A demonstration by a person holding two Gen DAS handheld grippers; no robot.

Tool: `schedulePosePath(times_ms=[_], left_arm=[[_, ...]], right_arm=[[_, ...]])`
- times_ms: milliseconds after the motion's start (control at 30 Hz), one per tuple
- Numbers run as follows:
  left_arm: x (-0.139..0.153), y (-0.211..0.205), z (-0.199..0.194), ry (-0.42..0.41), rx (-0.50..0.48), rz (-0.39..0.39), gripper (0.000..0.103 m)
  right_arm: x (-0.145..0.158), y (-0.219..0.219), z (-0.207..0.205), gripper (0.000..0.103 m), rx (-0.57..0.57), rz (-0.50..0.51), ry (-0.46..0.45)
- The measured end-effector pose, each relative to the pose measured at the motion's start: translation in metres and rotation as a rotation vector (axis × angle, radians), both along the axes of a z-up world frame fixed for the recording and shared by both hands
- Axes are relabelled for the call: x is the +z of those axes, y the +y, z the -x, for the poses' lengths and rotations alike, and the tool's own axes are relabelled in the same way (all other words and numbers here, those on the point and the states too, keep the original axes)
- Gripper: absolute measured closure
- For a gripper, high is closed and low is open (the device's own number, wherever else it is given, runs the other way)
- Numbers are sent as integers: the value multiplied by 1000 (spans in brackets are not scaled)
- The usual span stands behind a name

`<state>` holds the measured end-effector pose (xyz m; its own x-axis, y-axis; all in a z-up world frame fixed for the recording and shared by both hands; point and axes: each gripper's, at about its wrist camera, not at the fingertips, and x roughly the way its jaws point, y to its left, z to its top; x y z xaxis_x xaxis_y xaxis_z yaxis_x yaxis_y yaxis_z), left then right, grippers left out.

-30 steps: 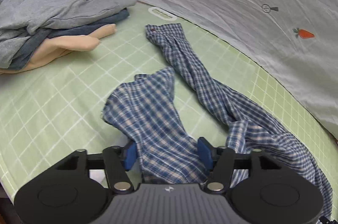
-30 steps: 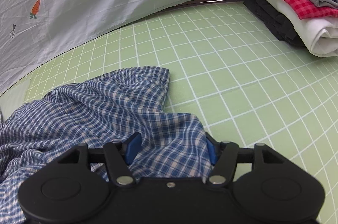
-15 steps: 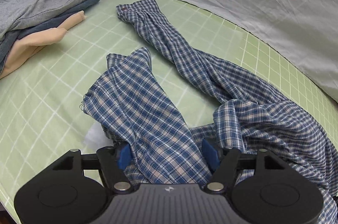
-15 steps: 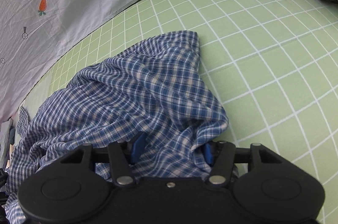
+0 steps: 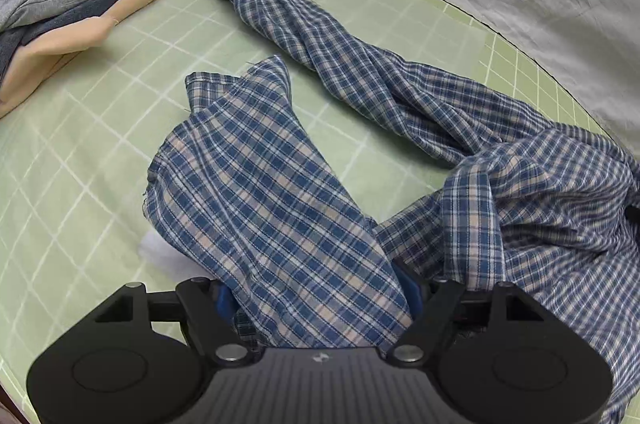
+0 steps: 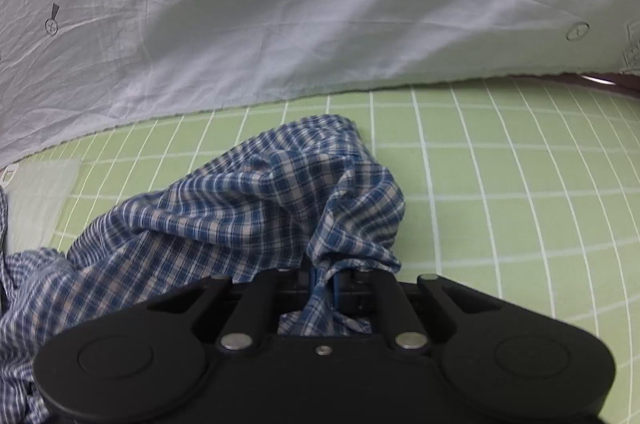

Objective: Fold clothes

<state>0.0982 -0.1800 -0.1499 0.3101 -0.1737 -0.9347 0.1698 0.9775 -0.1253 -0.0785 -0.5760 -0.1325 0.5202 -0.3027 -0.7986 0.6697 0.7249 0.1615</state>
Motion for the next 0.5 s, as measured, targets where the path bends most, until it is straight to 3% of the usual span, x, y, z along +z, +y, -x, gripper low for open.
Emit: schedulePosePath(times_ms=[67,133,167,400,500], left_arm=[[-1,-3,2,-3,-7,-16,27],[-2,-3,3,-3,-6,-24,25],[-2,-2,4,-1,-3,-22,25],[4,1,9,-11,-3,-10,25],[10,2,17,-31,-20,-15,25]], right_arm=[[15,-1,0,84,-11,26,-26],[28,6,12,53,-35,73,-49],[32,13,25,50,-48,87,-56],[39,72,144,45,-203,83,-84],[37,101,169,53,-229,70,-96]])
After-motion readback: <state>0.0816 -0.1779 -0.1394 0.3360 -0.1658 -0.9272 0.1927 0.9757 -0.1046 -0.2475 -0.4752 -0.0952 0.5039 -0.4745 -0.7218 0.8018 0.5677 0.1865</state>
